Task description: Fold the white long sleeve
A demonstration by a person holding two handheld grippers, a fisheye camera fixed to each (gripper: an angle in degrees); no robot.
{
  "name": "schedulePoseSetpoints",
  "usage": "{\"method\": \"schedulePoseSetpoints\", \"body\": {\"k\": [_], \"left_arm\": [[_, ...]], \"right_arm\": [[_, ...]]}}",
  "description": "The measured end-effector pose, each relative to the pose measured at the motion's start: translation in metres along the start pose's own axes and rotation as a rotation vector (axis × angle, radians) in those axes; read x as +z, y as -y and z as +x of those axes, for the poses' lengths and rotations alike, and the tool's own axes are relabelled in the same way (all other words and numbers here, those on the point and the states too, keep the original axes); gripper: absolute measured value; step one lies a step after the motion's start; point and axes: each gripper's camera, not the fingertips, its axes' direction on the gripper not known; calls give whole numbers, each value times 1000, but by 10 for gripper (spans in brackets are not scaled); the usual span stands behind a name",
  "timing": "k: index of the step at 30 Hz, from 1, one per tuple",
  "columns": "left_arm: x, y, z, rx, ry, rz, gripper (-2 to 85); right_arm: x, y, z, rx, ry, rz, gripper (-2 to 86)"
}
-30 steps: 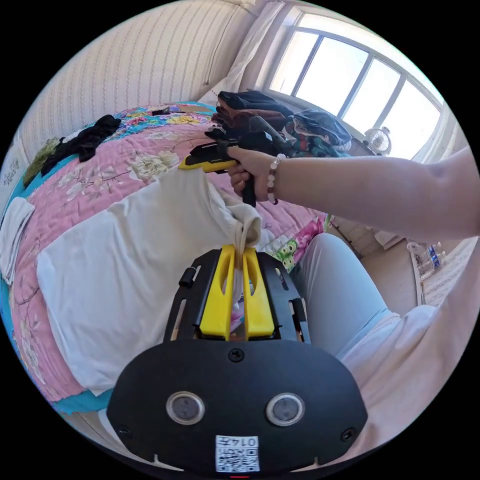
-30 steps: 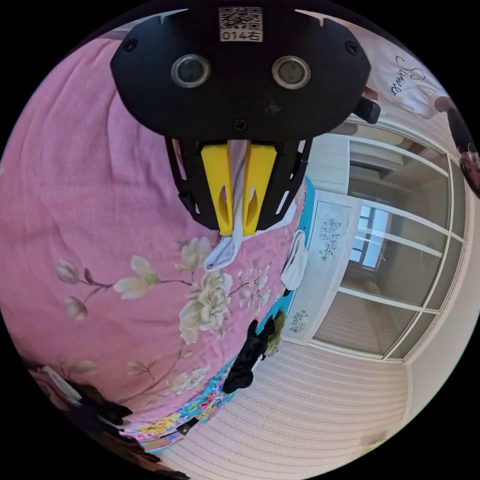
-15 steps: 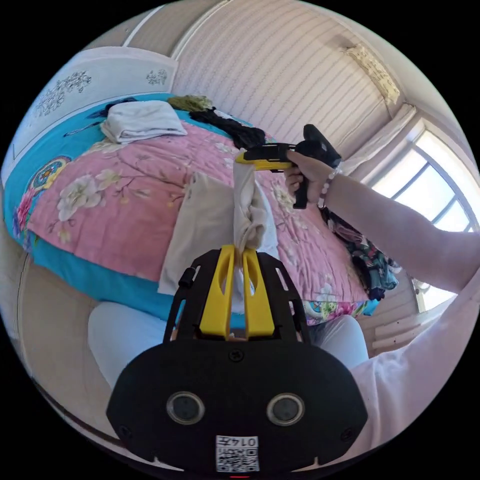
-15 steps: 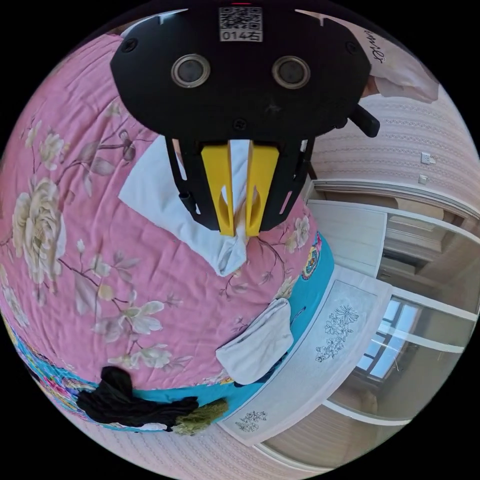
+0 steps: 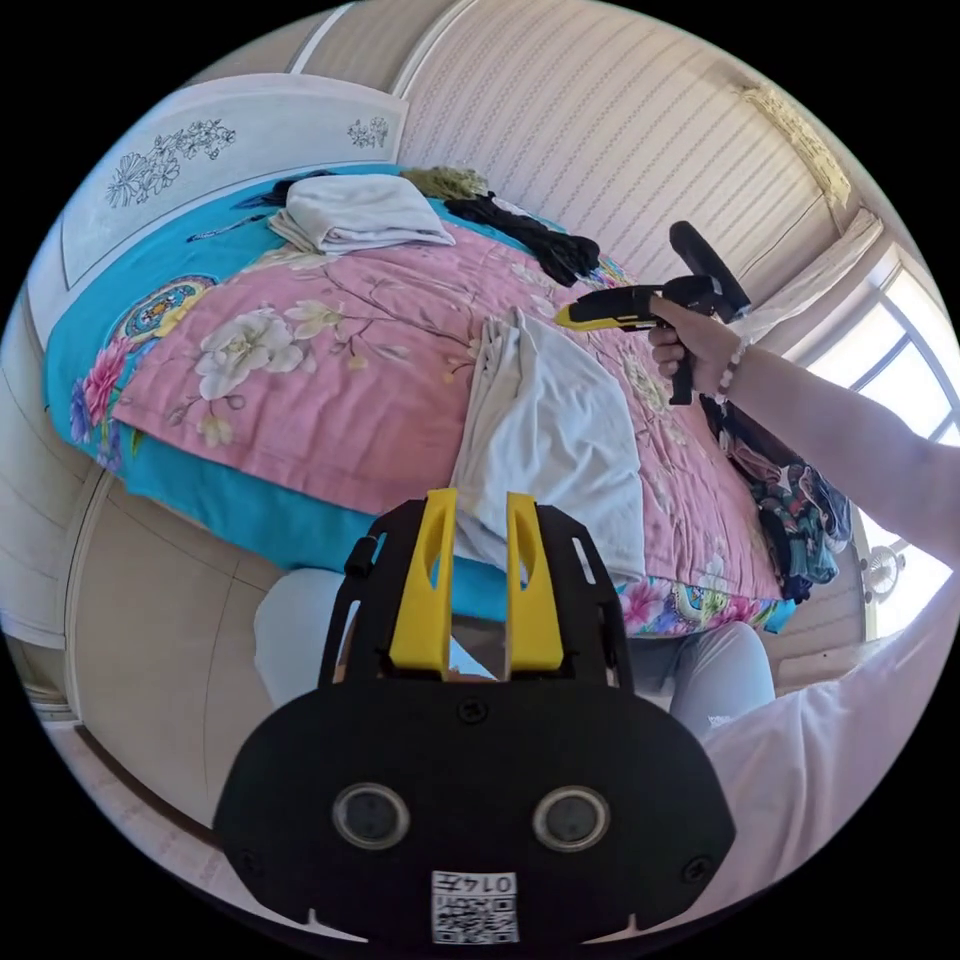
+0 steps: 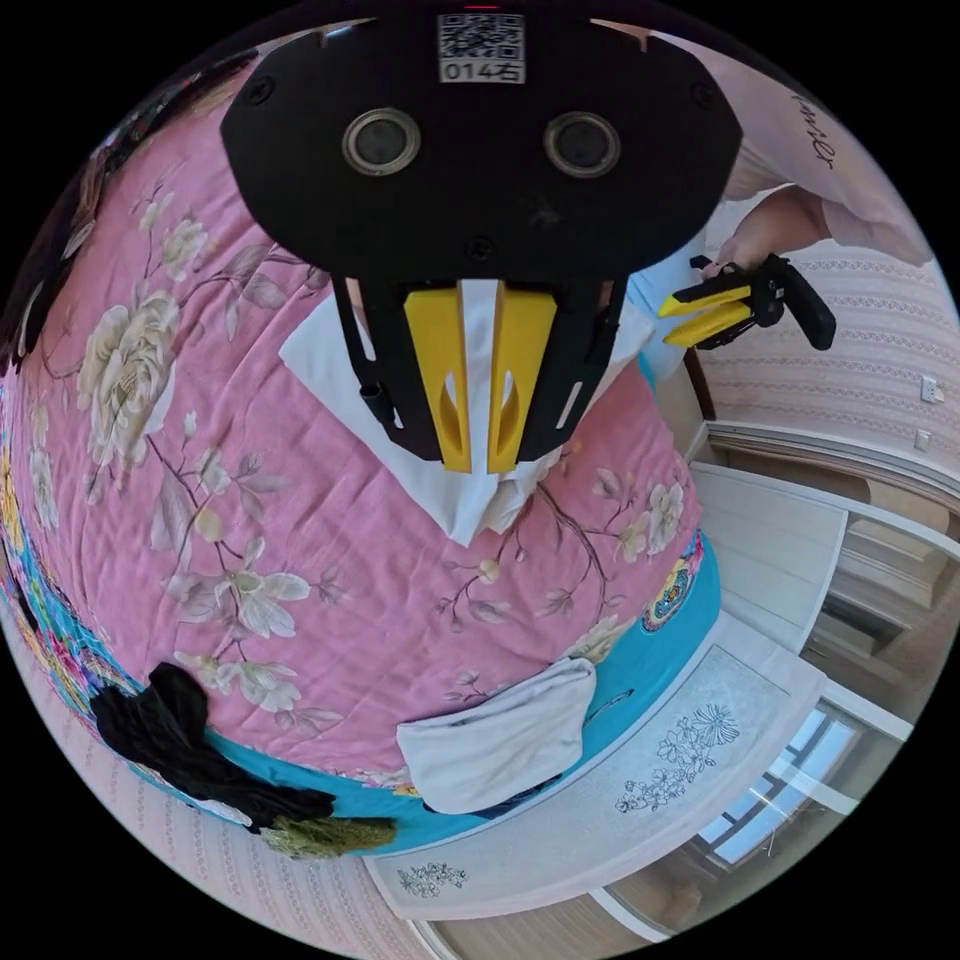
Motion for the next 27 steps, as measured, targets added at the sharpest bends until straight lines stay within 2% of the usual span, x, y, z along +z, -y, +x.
{"method": "schedulePoseSetpoints", "body": {"k": [3,5,7,12,16,20,23,27], "left_arm": [[19,10,-1,-14,2,-51,58],[20,13,-4,-18,-7,-70,5],[12,12,-9,-41,-45,-78,-4],[2,4,-21,-70,-49,-132,-7],[-1,11,-31,-162,-78,-131,14],[-24,18,-26,-113,-83,-102,66],[-27,25,-12,-42,3,-97,86],[-18,37,-1,-68,-31,-95,113]], "right_arm": [[17,17,-14,18,-7,-27,13],[31,29,-19,43,8,-75,-3],[36,36,-25,33,12,-108,-7],[29,48,-51,-64,13,-45,-9],[20,52,-57,-75,86,-19,-5],[-10,46,-61,-192,44,75,41],[-5,42,-66,-292,-42,-3,113],[19,33,-81,-395,-93,-125,109]]}}
